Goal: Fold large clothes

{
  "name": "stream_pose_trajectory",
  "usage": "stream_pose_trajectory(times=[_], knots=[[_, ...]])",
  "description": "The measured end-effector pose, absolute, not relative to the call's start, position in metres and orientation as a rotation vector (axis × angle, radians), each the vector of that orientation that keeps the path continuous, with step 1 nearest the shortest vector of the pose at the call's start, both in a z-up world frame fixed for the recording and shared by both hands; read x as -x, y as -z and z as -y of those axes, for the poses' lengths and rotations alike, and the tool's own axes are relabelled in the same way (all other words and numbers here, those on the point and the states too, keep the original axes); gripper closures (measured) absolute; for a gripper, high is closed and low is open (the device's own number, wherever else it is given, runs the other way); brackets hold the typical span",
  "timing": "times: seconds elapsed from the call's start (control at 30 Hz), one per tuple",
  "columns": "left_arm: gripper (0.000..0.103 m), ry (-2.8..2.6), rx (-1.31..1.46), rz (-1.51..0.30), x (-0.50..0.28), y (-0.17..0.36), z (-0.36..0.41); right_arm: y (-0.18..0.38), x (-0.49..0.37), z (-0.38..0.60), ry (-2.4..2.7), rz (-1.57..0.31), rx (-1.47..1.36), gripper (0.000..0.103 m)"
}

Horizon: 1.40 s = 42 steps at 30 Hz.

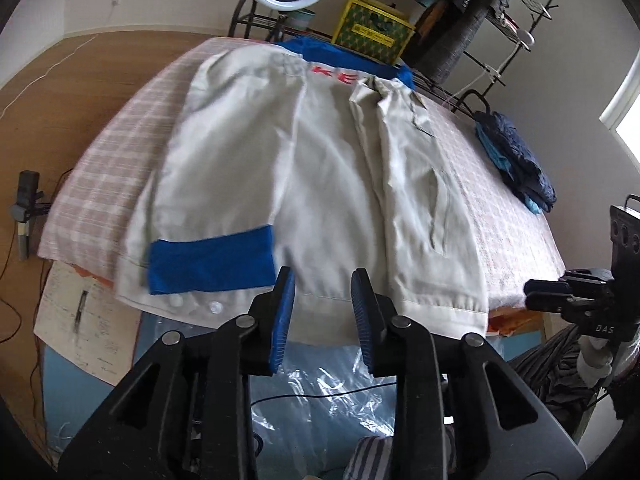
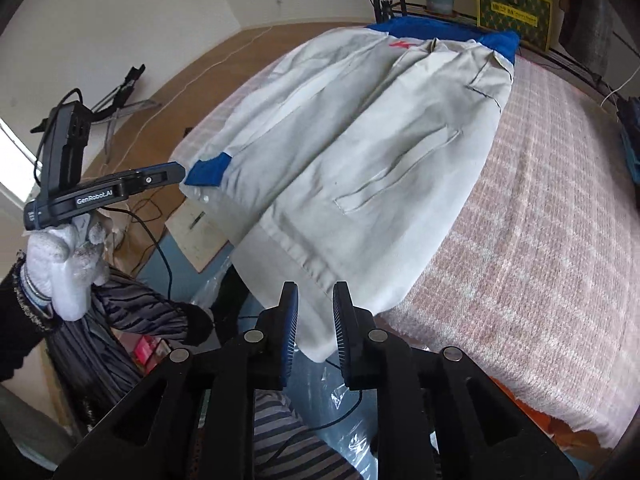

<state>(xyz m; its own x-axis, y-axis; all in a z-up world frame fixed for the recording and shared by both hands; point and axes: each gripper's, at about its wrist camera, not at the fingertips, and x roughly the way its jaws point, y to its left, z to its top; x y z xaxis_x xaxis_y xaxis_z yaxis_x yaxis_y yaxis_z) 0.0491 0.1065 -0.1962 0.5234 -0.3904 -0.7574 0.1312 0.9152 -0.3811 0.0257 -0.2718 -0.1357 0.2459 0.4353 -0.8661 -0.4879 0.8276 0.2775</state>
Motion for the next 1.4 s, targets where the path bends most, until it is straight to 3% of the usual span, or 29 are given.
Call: stream_pose_trajectory(times=[0.13, 0.43, 0.6, 0.93, 1.0, 1.4], knots=[[0.068, 0.201, 0.338, -0.973, -0.061, 0.205, -0.150, 0.118, -0.040, 0.265, -0.610, -1.091, 0.085, 0.087], [0.068, 0.069, 0.327, -0.913, -0.072, 0.205, -0.185, 0.101, -0.075, 0.226, -0.593, -1.003, 0.102, 0.086], [0.068, 0.052, 0.316, -0.906, -0.079, 0.207, -0.194, 0.087, -0.095, 0.202, -0.612, -0.955, 0.131, 0.065], [0.067, 0.092, 0.344, -1.024, -0.109, 0.246, -0.206, 0.076, -0.143, 0.153, -0.610, -0.870, 0.200, 0.058], [0.067, 0.099, 0.383, -1.061, -0.116, 0.260, -0.210, 0.077, -0.161, 0.148, -0.641, -0.895, 0.165, 0.043], [0.067, 0.093, 0.477, -1.149, -0.141, 0.302, -0.229, 0.109, -0.264, 0.107, -0.692, -1.144, -0.027, 0.043]])
